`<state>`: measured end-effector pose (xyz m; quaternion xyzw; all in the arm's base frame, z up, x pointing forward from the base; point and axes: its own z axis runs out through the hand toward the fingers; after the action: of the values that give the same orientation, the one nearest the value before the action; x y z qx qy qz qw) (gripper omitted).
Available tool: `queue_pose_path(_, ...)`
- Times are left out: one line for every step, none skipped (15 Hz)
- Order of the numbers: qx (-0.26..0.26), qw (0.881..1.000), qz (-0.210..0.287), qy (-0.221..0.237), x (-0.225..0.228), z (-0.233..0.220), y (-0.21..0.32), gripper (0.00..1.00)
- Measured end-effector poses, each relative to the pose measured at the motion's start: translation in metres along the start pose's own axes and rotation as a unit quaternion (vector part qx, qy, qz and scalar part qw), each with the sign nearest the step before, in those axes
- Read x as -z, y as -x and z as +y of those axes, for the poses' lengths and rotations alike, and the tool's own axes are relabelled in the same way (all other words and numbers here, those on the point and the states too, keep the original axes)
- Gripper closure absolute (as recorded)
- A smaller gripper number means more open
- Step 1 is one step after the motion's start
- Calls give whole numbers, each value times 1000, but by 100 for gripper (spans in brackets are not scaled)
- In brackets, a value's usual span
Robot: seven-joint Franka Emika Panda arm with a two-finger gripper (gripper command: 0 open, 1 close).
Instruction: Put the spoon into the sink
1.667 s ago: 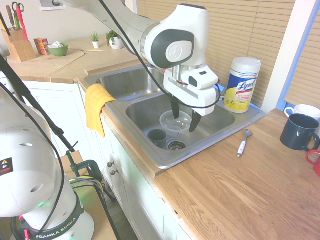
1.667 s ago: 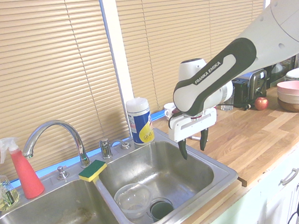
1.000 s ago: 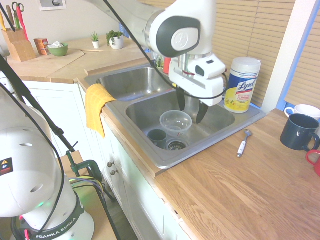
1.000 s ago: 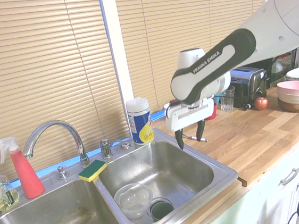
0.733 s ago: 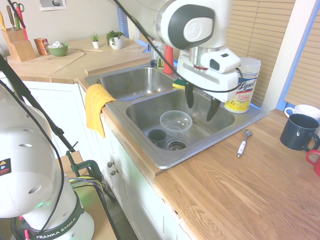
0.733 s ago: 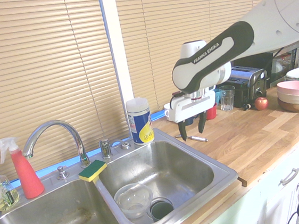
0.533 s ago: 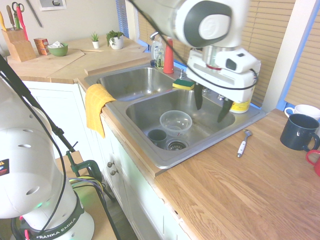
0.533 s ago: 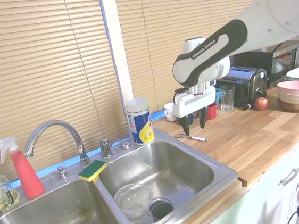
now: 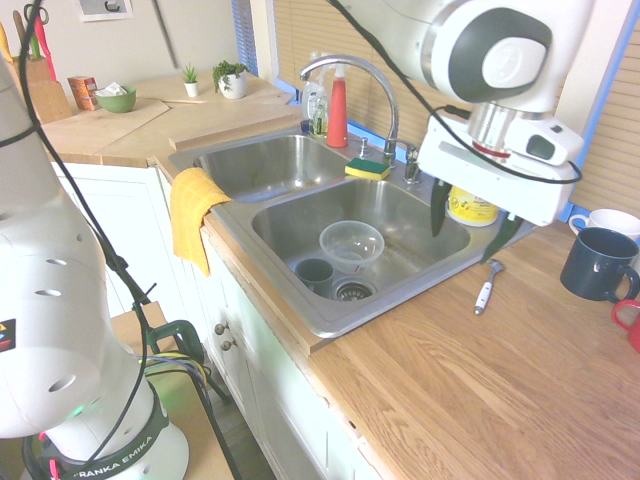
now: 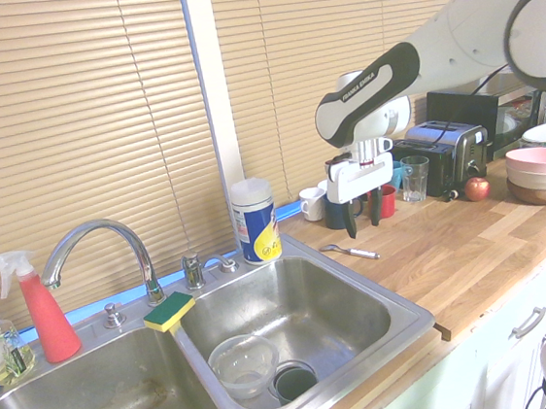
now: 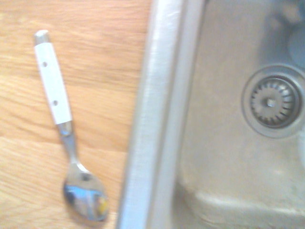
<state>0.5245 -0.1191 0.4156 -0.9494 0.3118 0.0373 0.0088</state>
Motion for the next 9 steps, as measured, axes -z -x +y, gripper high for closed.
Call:
queue_pose_path(5, 1000, 0, 4, -3, 2, -5, 0)
queue_pose_path(9, 1000, -1, 7, -6, 3, -9, 0)
queue_pose_path(11, 1000, -1, 9, -9, 2, -12, 0)
queue_pose_path(12, 1000, 1, 10, -13, 1, -16, 0)
queue_pose_path(14, 1000, 5, 10, -19, 0, -19, 0)
queue_pose_path(17, 1000, 7, 10, -26, 0, -24, 0)
queue_pose_path(17, 1000, 9, 11, -33, 1, -28, 0)
queue_pose_path(20, 1000, 13, 9, -40, 1, -33, 0)
queue_pose_path(28, 999, 14, 6, -47, 2, -37, 0)
